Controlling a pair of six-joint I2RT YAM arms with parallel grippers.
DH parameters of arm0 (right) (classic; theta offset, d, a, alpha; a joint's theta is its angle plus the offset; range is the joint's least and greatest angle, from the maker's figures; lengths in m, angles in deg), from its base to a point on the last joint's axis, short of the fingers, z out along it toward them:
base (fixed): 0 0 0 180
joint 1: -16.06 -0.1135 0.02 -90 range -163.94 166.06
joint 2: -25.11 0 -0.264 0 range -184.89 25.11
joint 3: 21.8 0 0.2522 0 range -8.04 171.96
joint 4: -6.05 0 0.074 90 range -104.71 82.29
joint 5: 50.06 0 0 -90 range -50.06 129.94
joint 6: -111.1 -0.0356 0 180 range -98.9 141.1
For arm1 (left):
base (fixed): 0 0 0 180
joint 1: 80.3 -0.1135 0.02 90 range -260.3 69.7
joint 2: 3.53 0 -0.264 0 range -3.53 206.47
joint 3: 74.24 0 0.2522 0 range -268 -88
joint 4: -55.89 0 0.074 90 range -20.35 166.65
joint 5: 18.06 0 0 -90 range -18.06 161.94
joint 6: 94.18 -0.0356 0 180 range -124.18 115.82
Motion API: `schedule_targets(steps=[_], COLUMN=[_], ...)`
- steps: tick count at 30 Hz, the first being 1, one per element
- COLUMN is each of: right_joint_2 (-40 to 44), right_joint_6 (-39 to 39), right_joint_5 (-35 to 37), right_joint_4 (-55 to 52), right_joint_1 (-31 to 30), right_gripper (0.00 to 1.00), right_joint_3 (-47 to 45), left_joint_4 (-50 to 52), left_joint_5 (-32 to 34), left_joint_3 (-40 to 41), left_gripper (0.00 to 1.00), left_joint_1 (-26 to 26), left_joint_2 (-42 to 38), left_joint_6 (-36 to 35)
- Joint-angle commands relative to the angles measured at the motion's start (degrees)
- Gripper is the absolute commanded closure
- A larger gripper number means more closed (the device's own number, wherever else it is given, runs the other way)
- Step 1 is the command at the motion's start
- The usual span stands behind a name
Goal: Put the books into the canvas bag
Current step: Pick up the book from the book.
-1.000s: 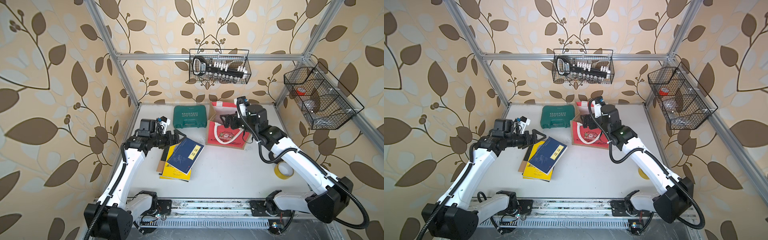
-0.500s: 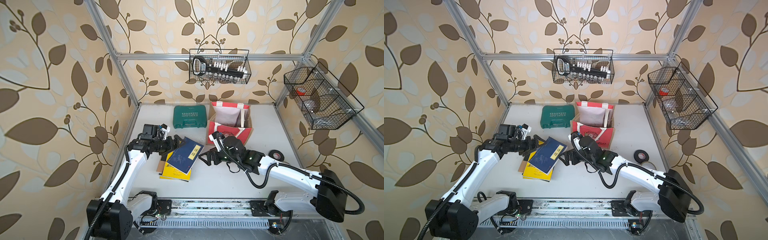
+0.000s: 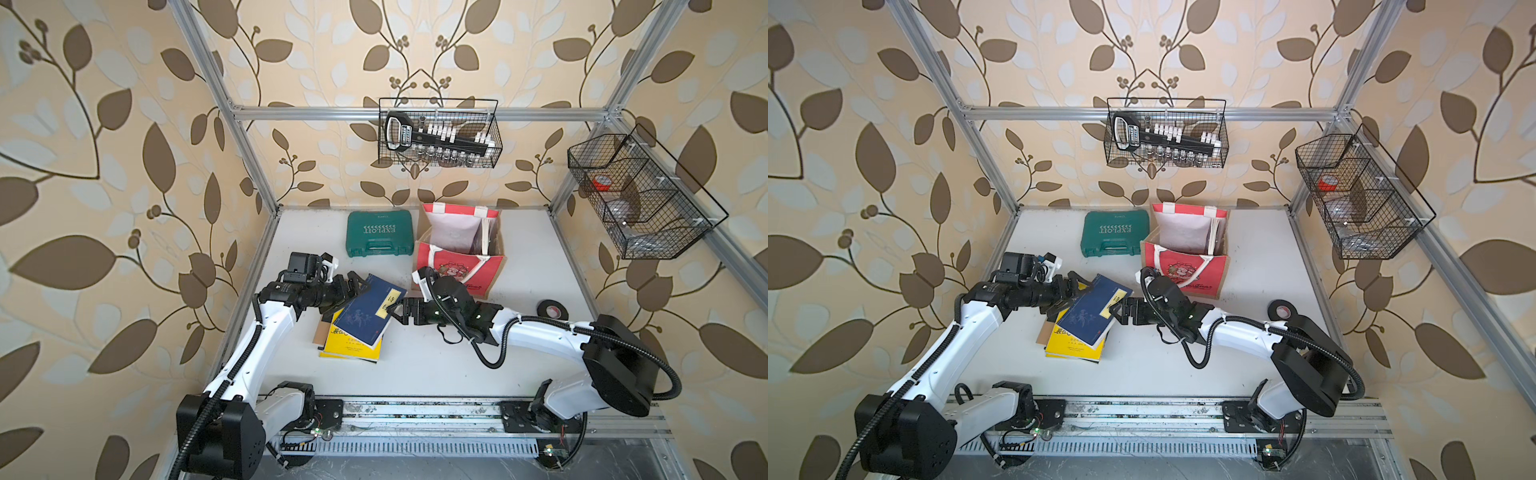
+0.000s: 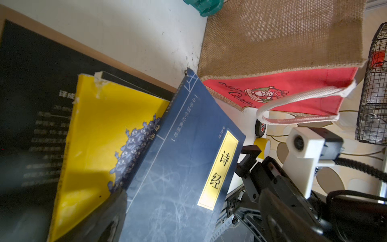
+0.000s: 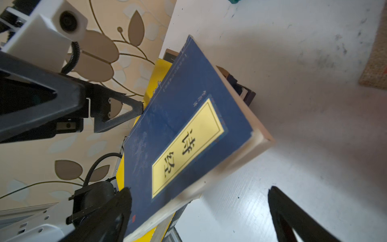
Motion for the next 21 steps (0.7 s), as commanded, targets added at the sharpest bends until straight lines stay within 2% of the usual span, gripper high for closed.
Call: schedule_targets(steps=[1,7,13,15,21], right_joint_2=[-1.52,-5.03,-7.62,-8.08,-8.7], right_joint_6=[-2.2,-2.61,-1.81,-1.34,-0.5], right_joint_5=[1.67,0.64,-1.02,-0.89,-0.51], right_joint_4=[2.42,10.35,15.77,16.28,16.32], right_joint_1=[0.42,1.14,1.88,1.86,1.92], right_gripper=[0.01,0.03,0.14,0.22,0.59], right_joint_3=[1.09,0.57,1.91,2.49,4.04], left_joint_4=[2.45,2.7,2.8,2.72,2.54], left_joint_5=[3.65,3.92,3.84,3.84,3.58], left_joint_3=[2.78,3.0,3.09,3.09,3.11], left_gripper=[0.01,0.01,0.01,0.01,0.01], left_joint_1=[0.34,0.34,0.34,0.34,0.34], left_joint_2=[0.68,0.85,1.55,1.64,1.82], left_joint_6=[0.57,0.64,0.53,0.55,0.52])
